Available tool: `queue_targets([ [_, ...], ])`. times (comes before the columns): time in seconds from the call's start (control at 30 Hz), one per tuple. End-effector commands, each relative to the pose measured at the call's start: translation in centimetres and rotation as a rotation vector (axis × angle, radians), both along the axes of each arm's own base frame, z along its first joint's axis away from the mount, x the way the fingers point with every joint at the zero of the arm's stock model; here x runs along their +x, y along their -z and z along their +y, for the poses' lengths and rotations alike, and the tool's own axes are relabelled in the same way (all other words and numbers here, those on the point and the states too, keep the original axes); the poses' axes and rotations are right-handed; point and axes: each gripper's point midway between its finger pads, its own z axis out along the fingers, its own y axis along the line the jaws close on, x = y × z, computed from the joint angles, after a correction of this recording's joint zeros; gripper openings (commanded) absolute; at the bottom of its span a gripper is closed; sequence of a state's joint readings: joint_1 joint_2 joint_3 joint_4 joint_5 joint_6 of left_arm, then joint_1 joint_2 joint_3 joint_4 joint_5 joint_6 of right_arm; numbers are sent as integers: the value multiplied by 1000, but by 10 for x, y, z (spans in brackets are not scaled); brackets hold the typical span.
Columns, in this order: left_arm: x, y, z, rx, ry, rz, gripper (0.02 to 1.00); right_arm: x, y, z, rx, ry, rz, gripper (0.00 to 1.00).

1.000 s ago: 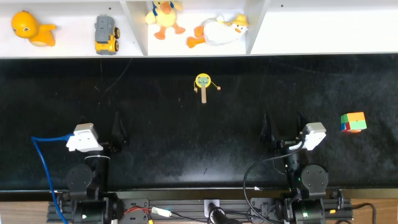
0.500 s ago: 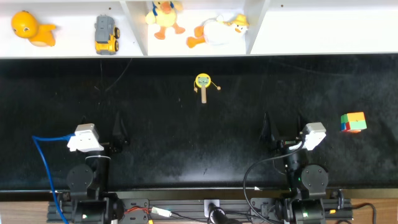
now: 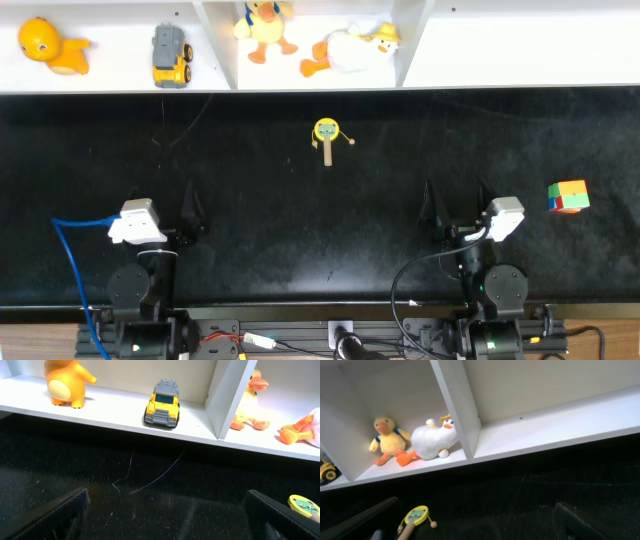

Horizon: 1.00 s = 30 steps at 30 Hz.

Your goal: Store Toys

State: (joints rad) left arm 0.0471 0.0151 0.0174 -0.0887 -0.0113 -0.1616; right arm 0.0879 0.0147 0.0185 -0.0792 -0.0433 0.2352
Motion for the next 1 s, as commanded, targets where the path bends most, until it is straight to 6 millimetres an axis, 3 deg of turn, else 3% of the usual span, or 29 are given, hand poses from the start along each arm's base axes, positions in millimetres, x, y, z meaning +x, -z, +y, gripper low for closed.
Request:
queue_targets([
  [0.03, 0, 0, -3, 11, 15, -7, 998, 0, 3, 0, 8, 4, -1, 993],
  [0.43, 0, 0, -3, 11, 15, -7, 998, 0, 3, 1, 23, -4, 2, 996],
  [0.77, 0, 1, -3, 11, 15, -7, 998, -6, 0, 27, 452, -154, 94, 996],
  [1.0, 0, 0, -3, 11, 15, -7, 996, -12, -2, 42, 370, -245, 101, 1000],
])
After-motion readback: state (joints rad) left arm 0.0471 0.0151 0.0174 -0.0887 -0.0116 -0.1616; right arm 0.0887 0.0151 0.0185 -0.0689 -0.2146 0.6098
